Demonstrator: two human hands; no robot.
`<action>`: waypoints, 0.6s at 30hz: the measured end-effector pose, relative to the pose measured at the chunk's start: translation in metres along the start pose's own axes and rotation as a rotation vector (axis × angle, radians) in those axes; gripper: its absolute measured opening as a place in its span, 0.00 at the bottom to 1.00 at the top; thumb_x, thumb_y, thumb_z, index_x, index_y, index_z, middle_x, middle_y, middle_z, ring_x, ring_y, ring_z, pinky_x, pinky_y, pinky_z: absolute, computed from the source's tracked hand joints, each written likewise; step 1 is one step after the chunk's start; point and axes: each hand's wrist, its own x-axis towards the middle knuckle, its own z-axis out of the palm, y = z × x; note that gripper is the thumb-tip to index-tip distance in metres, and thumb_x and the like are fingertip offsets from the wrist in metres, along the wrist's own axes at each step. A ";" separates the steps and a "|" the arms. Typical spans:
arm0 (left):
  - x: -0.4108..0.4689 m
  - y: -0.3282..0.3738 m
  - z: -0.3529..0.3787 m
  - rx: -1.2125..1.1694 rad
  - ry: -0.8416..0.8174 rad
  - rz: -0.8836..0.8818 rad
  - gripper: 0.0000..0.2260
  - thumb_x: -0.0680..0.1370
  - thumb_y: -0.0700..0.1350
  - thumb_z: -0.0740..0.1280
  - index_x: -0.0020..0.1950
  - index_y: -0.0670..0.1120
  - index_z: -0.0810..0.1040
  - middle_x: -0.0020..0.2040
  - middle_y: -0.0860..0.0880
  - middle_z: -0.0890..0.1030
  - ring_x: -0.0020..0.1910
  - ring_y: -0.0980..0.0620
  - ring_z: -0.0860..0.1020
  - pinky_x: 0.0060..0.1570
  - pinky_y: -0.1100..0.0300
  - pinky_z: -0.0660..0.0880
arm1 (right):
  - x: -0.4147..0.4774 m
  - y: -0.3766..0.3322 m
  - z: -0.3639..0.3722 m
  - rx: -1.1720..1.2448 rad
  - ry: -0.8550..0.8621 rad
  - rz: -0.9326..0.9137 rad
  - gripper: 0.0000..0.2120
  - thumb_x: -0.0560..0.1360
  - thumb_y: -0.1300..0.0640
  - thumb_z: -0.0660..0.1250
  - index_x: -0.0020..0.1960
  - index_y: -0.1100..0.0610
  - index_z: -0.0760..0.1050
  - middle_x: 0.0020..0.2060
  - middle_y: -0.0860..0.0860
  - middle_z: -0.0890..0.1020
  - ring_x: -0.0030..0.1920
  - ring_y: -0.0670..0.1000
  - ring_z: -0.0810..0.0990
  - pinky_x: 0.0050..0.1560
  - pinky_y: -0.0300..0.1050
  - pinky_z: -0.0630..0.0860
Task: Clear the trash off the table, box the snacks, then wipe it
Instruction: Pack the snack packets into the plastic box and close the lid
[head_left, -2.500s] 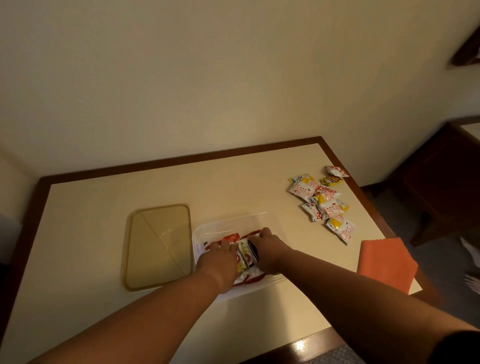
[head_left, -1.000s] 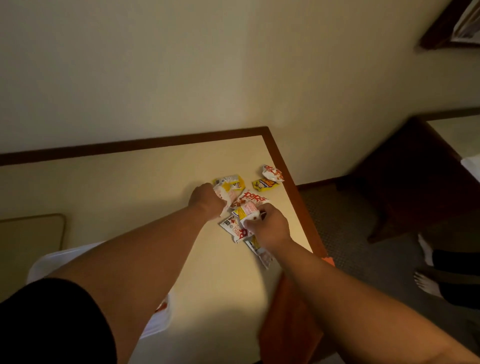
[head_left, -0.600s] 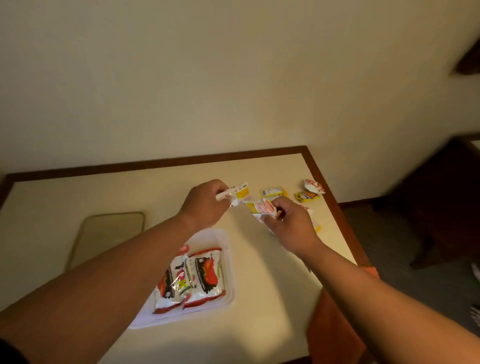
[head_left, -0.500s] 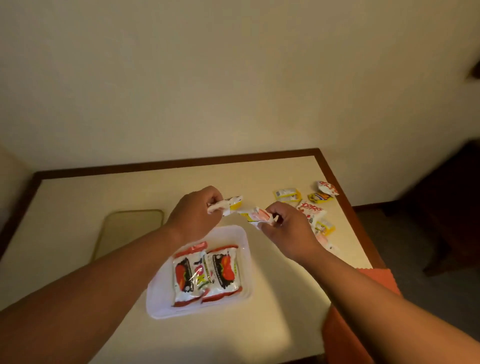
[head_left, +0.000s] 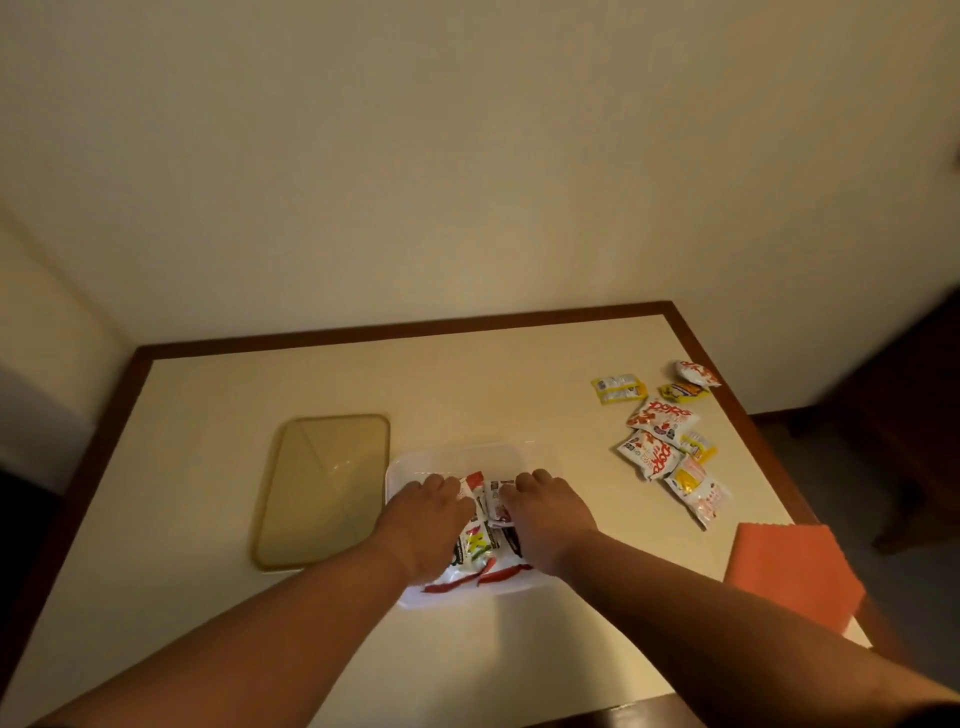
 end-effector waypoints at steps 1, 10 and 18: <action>-0.001 -0.001 0.002 -0.021 -0.040 -0.017 0.17 0.78 0.48 0.64 0.67 0.49 0.73 0.65 0.46 0.72 0.63 0.44 0.71 0.56 0.49 0.72 | 0.001 -0.002 -0.001 0.023 -0.030 0.015 0.21 0.75 0.55 0.68 0.67 0.56 0.73 0.58 0.55 0.77 0.59 0.57 0.74 0.57 0.51 0.75; 0.001 -0.009 0.007 -0.046 -0.096 -0.016 0.15 0.77 0.36 0.64 0.62 0.47 0.79 0.63 0.47 0.76 0.60 0.46 0.74 0.48 0.52 0.76 | 0.008 -0.001 0.000 0.135 -0.092 0.069 0.18 0.79 0.62 0.63 0.68 0.57 0.75 0.61 0.56 0.76 0.62 0.57 0.73 0.60 0.51 0.76; 0.047 0.019 -0.053 -0.283 0.262 -0.096 0.13 0.79 0.55 0.58 0.43 0.51 0.79 0.42 0.53 0.77 0.45 0.51 0.76 0.40 0.54 0.76 | -0.014 0.062 -0.021 0.442 0.319 0.160 0.14 0.76 0.58 0.60 0.55 0.57 0.82 0.47 0.54 0.83 0.47 0.55 0.80 0.45 0.48 0.77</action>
